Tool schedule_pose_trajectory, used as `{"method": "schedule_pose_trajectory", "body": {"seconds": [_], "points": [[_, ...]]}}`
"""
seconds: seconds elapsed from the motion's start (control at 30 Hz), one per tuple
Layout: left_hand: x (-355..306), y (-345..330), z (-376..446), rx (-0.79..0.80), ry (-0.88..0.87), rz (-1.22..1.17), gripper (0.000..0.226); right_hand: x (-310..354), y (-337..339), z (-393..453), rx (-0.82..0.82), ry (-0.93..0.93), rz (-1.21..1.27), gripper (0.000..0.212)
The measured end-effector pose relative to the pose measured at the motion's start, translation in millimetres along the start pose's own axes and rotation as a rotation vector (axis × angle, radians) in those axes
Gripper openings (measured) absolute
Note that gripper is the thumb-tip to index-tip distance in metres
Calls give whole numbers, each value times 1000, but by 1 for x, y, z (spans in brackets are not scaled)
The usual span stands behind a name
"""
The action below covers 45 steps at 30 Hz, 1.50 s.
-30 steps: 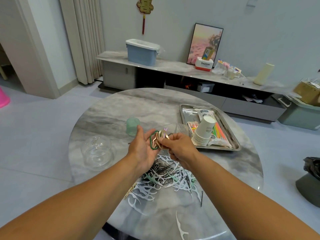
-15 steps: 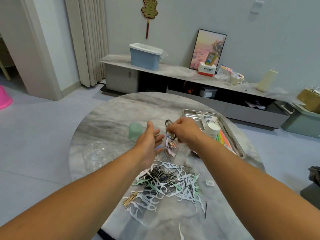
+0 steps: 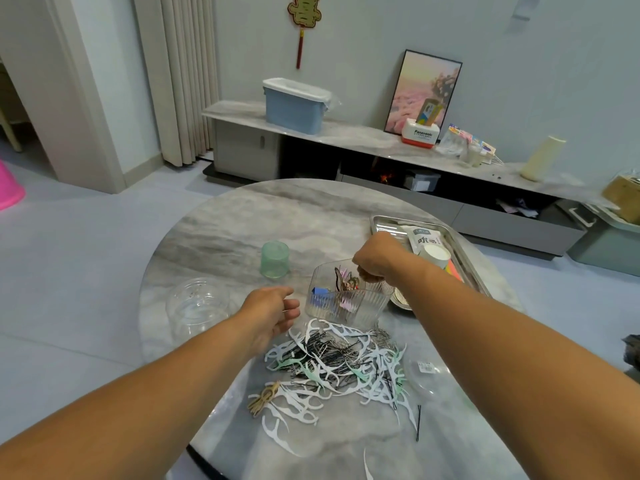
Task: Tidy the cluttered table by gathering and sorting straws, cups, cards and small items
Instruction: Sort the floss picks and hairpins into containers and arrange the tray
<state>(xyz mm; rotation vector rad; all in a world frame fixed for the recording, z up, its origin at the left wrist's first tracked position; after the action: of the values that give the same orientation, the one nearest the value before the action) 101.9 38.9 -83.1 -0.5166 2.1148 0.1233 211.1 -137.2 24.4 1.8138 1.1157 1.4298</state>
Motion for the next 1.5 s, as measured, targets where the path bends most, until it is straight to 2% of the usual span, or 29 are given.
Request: {"method": "schedule_pose_trajectory", "body": {"seconds": [0.1, 0.2, 0.3, 0.37, 0.43, 0.5, 0.6, 0.67, 0.7, 0.77, 0.83, 0.9, 0.97, 1.0, 1.1, 1.17, 1.3, 1.4, 1.5], "points": [[-2, 0, -1, 15, -24, 104, 20, -4, 4, 3, 9, -23, 104, 4], [0, 5, -2, 7, -48, 222, 29, -1, 8, 4, -12, 8, 102, 26], [2, 12, -1, 7, -80, 328, 32, 5, 13, 0, -35, 44, 59, 29], [2, 18, -1, 10, -116, 419, 31, 8, 12, -5, -46, 110, -33, 32], [1, 25, 1, 16, -168, 546, 33, 13, 8, -14, -42, 246, -121, 46], [1, 32, 3, 26, -219, 692, 39, 16, -7, -25, 51, 406, -271, 58], [6, 35, 1, 109, -268, 886, 46, 12, -28, -28, 119, 525, -673, 47], [11, 32, 1, 168, -309, 1006, 44, 11, -30, -26, 51, 572, -883, 36], [14, 32, 1, 183, -306, 1039, 43, 12, -29, -27, 0, 597, -899, 34], [17, 29, 0, 199, -289, 1080, 47, 16, -25, -31, -105, 665, -795, 33], [16, 25, -3, 214, -301, 1139, 54, 18, -29, -40, -82, 701, -590, 27], [16, 19, -6, 233, -332, 1228, 59, 12, -48, -51, 179, 640, -412, 18], [17, 16, -9, 243, -361, 1311, 57, -1, -77, -62, 420, 536, -415, 21], [18, 15, -9, 244, -371, 1333, 53, -9, -89, -66, 463, 501, -471, 28], [17, 17, -7, 252, -367, 1325, 38, -28, -111, -73, 400, 498, -590, 59], [15, 21, -7, 244, -364, 1333, 30, -37, -117, -73, 364, 509, -574, 67], [10, 32, -4, 162, -395, 1400, 20, -52, -112, -68, 399, 456, -473, 39], [10, 38, -1, 100, -410, 1339, 17, -60, -101, -66, 389, 466, -475, 29], [13, 37, 1, 180, -393, 1223, 16, -64, -91, -70, 389, 473, -499, 25]]}}
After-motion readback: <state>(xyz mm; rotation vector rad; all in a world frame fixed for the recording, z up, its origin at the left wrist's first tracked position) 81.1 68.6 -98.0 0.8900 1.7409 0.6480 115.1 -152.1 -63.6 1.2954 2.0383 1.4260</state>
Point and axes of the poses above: each hand's wrist, its own z-axis towards the middle knuckle, its own y-axis out of the back of the hand, x = y × z, the point moved 4 cm from there along z, towards the middle knuckle, and after that the axes turned 1 degree about z, right-handed, at the moved point
